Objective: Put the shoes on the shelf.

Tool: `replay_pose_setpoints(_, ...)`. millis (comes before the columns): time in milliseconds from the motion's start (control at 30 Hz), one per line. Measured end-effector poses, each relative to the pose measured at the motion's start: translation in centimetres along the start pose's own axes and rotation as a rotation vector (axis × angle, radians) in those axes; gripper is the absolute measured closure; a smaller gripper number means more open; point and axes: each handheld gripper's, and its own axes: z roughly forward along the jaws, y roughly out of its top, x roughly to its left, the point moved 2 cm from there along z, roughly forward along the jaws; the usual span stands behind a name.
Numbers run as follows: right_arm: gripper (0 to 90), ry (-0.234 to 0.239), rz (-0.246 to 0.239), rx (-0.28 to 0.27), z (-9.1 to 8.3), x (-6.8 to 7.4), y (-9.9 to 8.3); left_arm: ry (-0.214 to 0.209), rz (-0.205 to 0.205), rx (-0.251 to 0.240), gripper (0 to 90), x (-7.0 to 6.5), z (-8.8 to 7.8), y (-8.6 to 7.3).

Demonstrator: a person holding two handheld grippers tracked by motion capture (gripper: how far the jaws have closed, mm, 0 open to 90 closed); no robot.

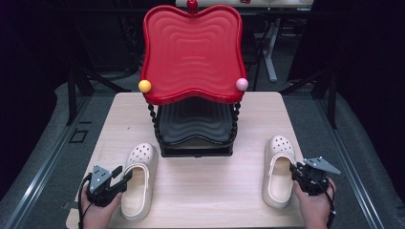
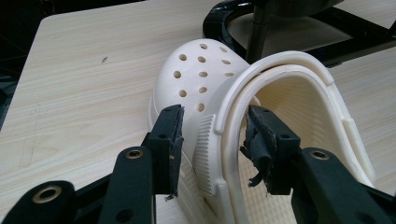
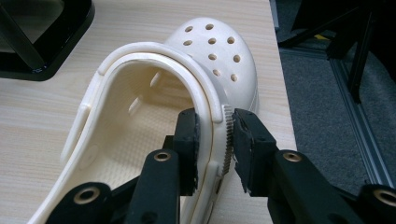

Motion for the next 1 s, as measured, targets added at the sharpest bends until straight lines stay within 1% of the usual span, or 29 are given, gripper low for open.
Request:
replay_pose_setpoints(133,69.5,-0.002,-0.002,-0.008,0.3,0.1,0.0,-0.002,-0.001,0.008,56.6,0.0,0.2,0.0)
replay_pose_setpoints(200,69.6,0.001,0.0,0.001,0.4,0.1,-0.1,-0.004,-0.004,0.009,56.6,-0.1,0.2,-0.1)
replay_pose_setpoints(233,70.9,0.007,0.023,-0.005,0.7,0.1,-0.1,-0.004,-0.004,0.011,57.2,-0.1,0.2,-0.1)
replay_pose_setpoints(267,70.9,0.007,0.023,-0.005,0.7,0.1,-0.1,-0.004,-0.004,0.011,58.3,-0.1,0.2,-0.1)
replay_pose_setpoints(300,71.7,0.011,0.023,0.013,0.6,0.0,0.0,-0.003,-0.006,0.015,58.3,-0.1,0.3,0.0)
replay_pose_setpoints(333,72.5,0.024,0.037,0.015,0.5,-0.1,0.0,-0.004,-0.007,0.017,58.9,0.0,0.3,-0.1)
replay_pose_setpoints(400,73.6,0.03,0.034,0.012,0.4,-0.1,0.0,-0.012,-0.011,0.025,59.5,-0.1,0.3,-0.1)
replay_pose_setpoints(433,73.7,0.045,0.043,0.002,0.4,0.1,0.0,-0.012,-0.011,0.025,59.5,-0.1,0.3,-0.1)
replay_pose_setpoints(467,74.1,0.058,0.04,0.005,0.3,0.3,0.1,-0.016,-0.013,0.026,59.3,-0.1,0.3,-0.1)
replay_pose_setpoints(500,74.3,0.063,0.033,0.012,0.2,0.6,0.1,-0.017,-0.012,0.025,59.1,-0.2,0.3,-0.1)
replay_pose_setpoints(567,74.6,0.087,0.02,0.002,0.1,1.5,0.2,-0.013,-0.011,0.023,58.9,-0.3,0.4,-0.1)
replay_pose_setpoints(600,74.6,0.087,0.02,0.002,0.1,1.5,0.2,-0.013,-0.011,0.023,58.8,-0.3,0.4,-0.1)
replay_pose_setpoints(633,74.8,0.107,0.003,-0.001,-0.1,2.6,0.5,-0.011,-0.008,0.02,58.7,-0.4,0.4,-0.1)
replay_pose_setpoints(700,75.3,0.122,-0.018,-0.001,-0.3,3.7,0.7,-0.012,-0.008,0.02,58.4,-0.4,0.4,-0.1)
replay_pose_setpoints(767,75.3,0.144,-0.024,-0.012,-0.5,4.8,0.8,-0.01,-0.008,0.019,58.4,-0.4,0.4,-0.1)
replay_pose_setpoints(800,75.3,0.144,-0.033,-0.009,-0.6,5.3,0.8,-0.01,-0.01,0.022,58.4,-0.4,0.4,-0.1)
replay_pose_setpoints(833,75.3,0.144,-0.033,-0.009,-0.6,5.3,0.8,-0.01,-0.01,0.022,58.4,-0.4,0.4,-0.1)
replay_pose_setpoints(867,75.3,0.155,-0.054,-0.018,-0.7,6.3,0.8,-0.009,-0.009,0.022,58.4,-0.3,0.4,-0.1)
replay_pose_setpoints(900,75.1,0.152,-0.065,-0.019,-0.7,6.6,0.8,-0.009,-0.011,0.019,58.5,-0.3,0.3,0.0)
replay_pose_setpoints(967,74.7,0.145,-0.078,-0.013,-0.6,7.2,0.5,-0.007,-0.014,0.016,58.7,-0.3,0.2,0.0)
replay_pose_setpoints(1000,74.7,0.145,-0.078,-0.013,-0.6,7.2,0.5,-0.007,-0.014,0.016,59.1,-0.3,0.2,0.0)
